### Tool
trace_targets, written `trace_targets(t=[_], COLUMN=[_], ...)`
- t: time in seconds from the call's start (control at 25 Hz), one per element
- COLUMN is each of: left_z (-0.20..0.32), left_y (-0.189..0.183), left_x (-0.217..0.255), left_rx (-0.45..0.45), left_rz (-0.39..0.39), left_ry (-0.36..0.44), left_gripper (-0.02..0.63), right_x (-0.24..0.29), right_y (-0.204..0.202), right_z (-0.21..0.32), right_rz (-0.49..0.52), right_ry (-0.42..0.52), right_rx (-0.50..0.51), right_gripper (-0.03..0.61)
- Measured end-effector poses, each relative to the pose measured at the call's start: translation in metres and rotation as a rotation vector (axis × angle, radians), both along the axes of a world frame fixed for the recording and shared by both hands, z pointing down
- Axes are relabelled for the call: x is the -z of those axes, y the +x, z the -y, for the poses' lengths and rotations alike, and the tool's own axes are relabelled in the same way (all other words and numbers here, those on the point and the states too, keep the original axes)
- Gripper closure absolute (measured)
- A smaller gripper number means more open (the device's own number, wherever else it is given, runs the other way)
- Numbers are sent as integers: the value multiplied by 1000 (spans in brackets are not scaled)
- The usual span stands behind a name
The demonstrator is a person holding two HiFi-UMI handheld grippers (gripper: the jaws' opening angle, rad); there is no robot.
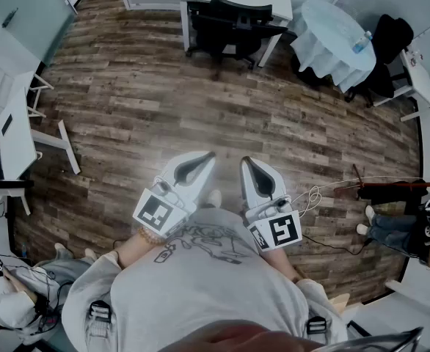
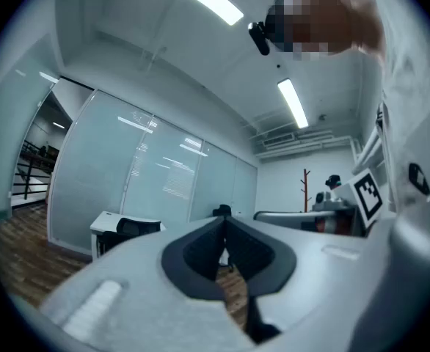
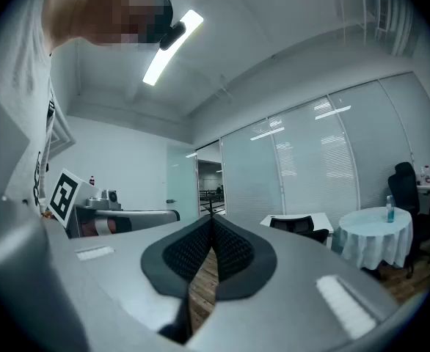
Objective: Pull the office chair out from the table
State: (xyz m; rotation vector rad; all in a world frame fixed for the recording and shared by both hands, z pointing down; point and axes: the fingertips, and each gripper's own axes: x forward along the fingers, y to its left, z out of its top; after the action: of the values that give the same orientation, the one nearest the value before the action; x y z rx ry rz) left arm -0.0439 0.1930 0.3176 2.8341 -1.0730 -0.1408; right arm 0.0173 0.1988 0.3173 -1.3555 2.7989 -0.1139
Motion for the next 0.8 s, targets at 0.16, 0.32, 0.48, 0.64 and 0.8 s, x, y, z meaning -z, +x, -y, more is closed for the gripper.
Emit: trace_targets(t=[0.16, 0.32, 0.48, 0.64, 0.8], left_z=[2, -1, 1, 2, 6], left_y=[5, 8, 17, 28, 43], left_x=[-1, -1, -2, -3, -1], left_rx=[-1, -1, 1, 4, 5], left_rz=[6, 8, 9, 0, 8], left_ry=[0, -4, -6, -5, 0], left_gripper=[611, 609, 611, 611, 610], right_x=[0, 1, 4, 2, -1], right_y=[3, 7, 12, 22, 37], right_z=[2, 0, 0, 1, 7], right_rz=[5, 16, 44, 47, 61], right_ry=[2, 9, 17, 15, 1], right_rx=[4, 7, 35, 35, 38], right_gripper=[572, 572, 572, 572, 572])
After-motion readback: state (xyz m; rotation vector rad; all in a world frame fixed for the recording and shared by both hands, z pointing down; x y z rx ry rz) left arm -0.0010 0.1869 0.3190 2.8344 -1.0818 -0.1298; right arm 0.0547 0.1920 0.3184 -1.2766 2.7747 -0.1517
